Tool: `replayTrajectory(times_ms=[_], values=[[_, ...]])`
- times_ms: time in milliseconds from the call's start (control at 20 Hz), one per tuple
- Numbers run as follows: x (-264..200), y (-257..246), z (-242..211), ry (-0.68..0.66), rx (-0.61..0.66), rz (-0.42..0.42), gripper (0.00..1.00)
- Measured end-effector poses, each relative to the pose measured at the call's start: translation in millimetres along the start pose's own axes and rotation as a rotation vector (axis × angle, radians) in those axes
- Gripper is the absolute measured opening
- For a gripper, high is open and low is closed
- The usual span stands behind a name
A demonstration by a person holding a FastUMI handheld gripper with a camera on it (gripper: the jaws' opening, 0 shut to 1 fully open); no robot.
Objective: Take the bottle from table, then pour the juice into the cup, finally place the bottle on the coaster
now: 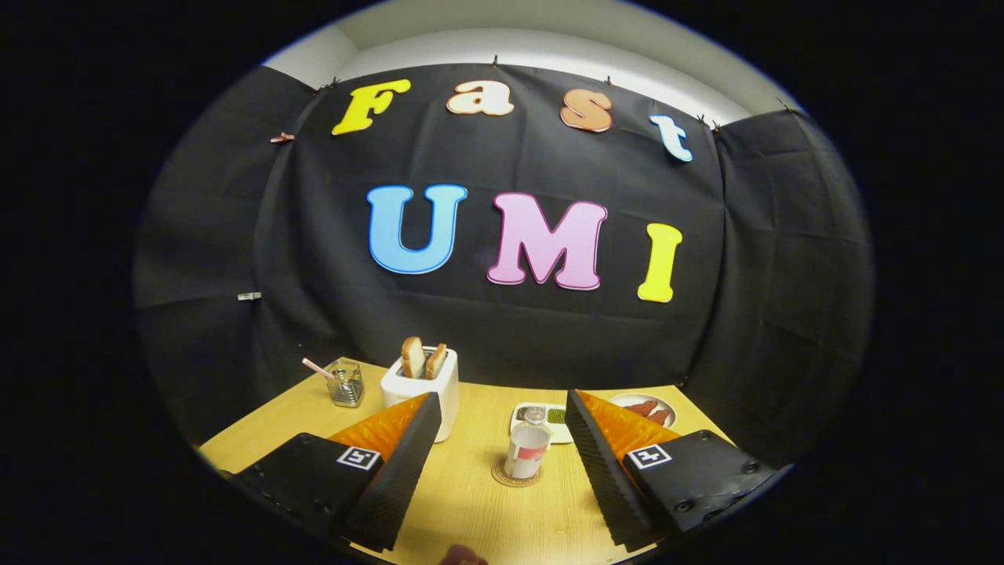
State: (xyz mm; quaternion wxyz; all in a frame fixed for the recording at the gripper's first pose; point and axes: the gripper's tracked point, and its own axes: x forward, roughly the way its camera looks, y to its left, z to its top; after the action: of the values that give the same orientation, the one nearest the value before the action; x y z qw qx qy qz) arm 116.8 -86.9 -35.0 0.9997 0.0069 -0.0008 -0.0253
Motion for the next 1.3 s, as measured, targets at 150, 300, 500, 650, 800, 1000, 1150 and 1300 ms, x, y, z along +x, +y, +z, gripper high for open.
replayTrajectory(times_ms=[150, 300, 500, 650, 800, 1000, 1150, 1300], values=[[-27.5, 24.0, 16.3, -0.024, 0.061, 0.029, 0.98], [-57.5, 32.4, 17.8, -0.019, 0.056, 0.007, 0.98], [-88.2, 54.2, -0.9, -0.01, 0.029, -0.003, 0.98], [-99.6, 68.1, -15.6, 0.001, 0.039, -0.02, 0.98], [-101.4, 80.8, -21.6, -0.025, 0.084, -0.027, 0.98], [-104.4, 74.7, -16.8, -0.043, 0.102, -0.072, 0.97], [-101.9, 63.9, -9.3, -0.062, 0.119, -0.107, 0.98], [-100.7, 51.4, -4.4, -0.072, 0.119, -0.141, 0.98]])
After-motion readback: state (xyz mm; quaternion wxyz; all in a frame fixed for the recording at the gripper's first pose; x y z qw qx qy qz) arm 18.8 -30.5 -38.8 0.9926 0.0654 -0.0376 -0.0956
